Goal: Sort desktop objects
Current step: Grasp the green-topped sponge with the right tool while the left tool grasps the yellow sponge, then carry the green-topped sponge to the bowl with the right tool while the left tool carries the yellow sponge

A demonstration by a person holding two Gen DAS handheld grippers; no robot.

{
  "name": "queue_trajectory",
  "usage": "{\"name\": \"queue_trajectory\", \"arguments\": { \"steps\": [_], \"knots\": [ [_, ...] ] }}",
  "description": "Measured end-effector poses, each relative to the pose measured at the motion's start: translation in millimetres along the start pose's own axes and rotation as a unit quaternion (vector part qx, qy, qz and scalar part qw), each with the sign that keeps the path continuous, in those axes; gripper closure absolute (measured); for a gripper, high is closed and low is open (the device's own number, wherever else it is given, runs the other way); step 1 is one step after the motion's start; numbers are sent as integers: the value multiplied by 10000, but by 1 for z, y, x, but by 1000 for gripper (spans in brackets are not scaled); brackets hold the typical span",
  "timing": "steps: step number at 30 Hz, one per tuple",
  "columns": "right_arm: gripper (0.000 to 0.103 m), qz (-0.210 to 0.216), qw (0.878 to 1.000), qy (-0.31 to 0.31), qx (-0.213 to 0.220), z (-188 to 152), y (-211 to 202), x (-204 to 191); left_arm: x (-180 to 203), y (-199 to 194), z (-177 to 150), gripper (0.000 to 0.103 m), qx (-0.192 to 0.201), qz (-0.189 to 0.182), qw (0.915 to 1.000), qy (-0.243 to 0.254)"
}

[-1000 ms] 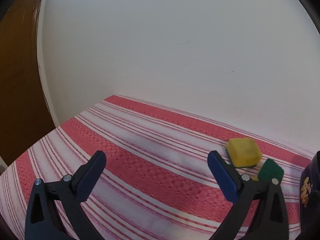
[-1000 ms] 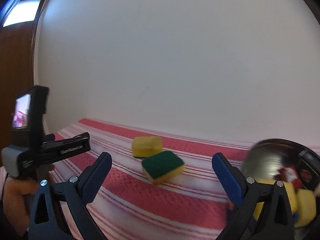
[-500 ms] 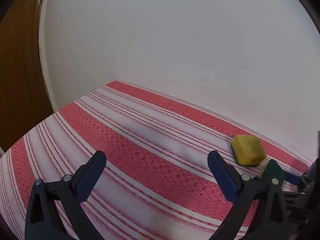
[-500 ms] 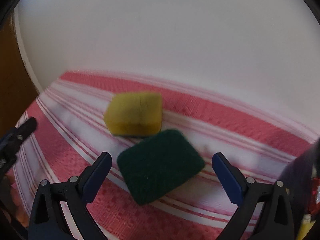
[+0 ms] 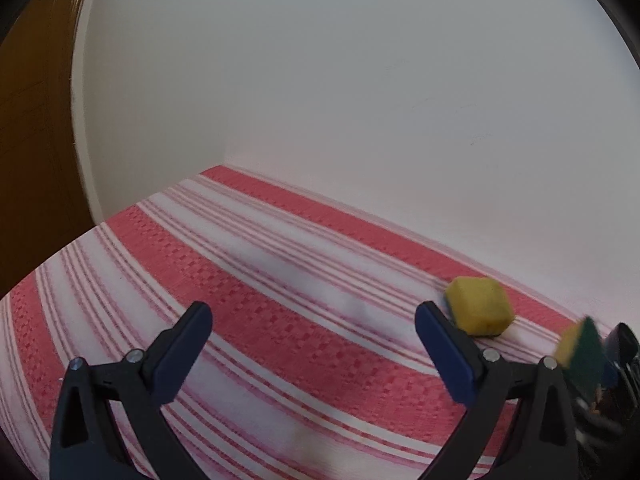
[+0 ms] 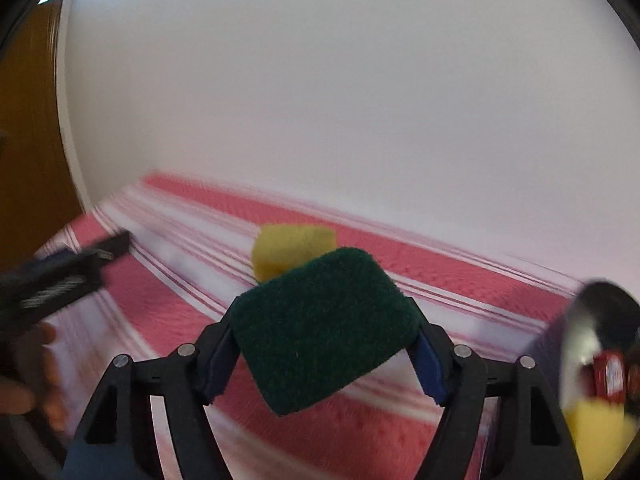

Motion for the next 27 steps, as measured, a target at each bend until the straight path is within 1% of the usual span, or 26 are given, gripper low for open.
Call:
{"name": "queue_trajectory", "arguments": {
  "steps": [2,3,6,8,9,11,12,14,16,18,20,21,22,23,24,26,27],
  "knots": [
    [27,-70,9991,168,376,2,-24,4,8,-4,1,1,68,-218,9997,55],
    [26,-205,9975,236,628,1,-43,7,13,-6,0,1,97,-328,9993,120],
    [26,-395,9919,372,1150,2,-75,16,28,-10,-1,1,127,-566,9979,273],
    [26,-575,9851,299,1590,4,-97,20,37,-14,-2,1,139,-715,9970,256],
    [26,-653,9832,231,1689,5,-101,20,42,-13,-3,1,112,-776,9967,209],
    [26,-729,9813,257,1761,5,-106,24,54,-8,-6,1,-39,-910,9957,142],
    [26,-716,9812,333,1759,5,-106,27,64,-4,-6,1,-109,-971,9950,198],
    [26,-746,9806,512,1742,5,-105,35,84,5,-5,1,-124,-961,9943,446],
    [26,-784,9793,718,1724,4,-105,44,106,18,-5,1,-233,-980,9928,652],
    [26,-842,9782,867,1691,4,-104,52,127,33,-7,1,-416,-1056,9910,710],
    [26,-851,9782,982,1619,3,-102,57,144,51,-12,1,-650,-1020,9899,735],
    [26,-856,9784,1029,1574,2,-100,59,152,60,-15,4,-752,-992,9891,784],
    [26,-864,9784,1076,1538,2,-99,61,160,70,-19,10,-936,-935,9872,886],
    [26,-873,9781,1110,1528,2,-98,63,165,75,-24,14,-1088,-910,9855,928],
    [26,-879,9777,1141,1527,2,-98,64,167,84,-28,20,-1285,-879,9835,921],
    [26,-865,9779,1172,1497,2,-98,67,166,99,-36,23,-1682,-701,9793,881],
    [26,-867,9780,1176,1486,2,-98,68,168,98,-34,25,-1598,-693,9802,938]
  ]
}}
Point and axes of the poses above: each gripper's, at about its wrist camera, not at the fingertips, and y roughly the way its jaws point, x to its right, z to its top, the point moved 4 cm from there along y, roughly the way its jaws point, and after that the axes turned 14 degrees about x, right-handed, at the moved point
